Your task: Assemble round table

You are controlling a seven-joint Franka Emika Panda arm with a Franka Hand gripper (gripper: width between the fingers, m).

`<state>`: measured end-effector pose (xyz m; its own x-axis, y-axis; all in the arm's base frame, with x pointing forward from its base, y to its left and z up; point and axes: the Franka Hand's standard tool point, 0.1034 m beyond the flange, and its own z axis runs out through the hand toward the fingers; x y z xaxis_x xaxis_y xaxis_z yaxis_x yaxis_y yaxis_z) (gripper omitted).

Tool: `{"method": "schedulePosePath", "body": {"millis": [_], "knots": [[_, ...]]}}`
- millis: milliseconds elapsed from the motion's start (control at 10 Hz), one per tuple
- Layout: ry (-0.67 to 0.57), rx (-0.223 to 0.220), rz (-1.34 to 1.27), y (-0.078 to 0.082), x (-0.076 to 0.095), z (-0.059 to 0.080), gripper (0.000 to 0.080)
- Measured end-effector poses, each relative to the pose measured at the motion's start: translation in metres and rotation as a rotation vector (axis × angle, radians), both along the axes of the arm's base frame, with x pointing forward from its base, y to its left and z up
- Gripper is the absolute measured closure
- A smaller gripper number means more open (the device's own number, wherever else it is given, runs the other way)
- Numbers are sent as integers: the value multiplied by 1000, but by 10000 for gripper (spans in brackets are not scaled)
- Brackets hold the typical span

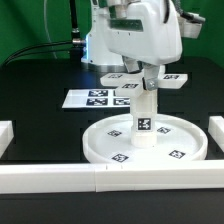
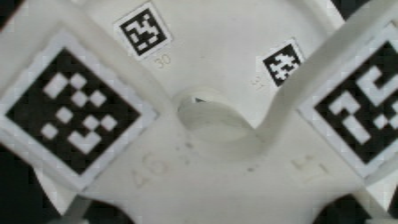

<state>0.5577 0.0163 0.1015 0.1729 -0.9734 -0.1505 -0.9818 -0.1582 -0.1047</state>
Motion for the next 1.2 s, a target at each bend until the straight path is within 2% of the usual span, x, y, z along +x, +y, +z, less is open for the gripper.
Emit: {"method": "schedulePosePath", "body": {"millis": [400, 700, 900, 1000, 1200], "knots": [[58, 61, -353, 7, 2, 2, 350], [79, 78, -461, 11, 6, 5, 350], [77, 76, -435, 11, 5, 4, 187], [66, 78, -375, 10, 8, 8, 187], [57, 94, -357, 17, 8, 24, 151]]}}
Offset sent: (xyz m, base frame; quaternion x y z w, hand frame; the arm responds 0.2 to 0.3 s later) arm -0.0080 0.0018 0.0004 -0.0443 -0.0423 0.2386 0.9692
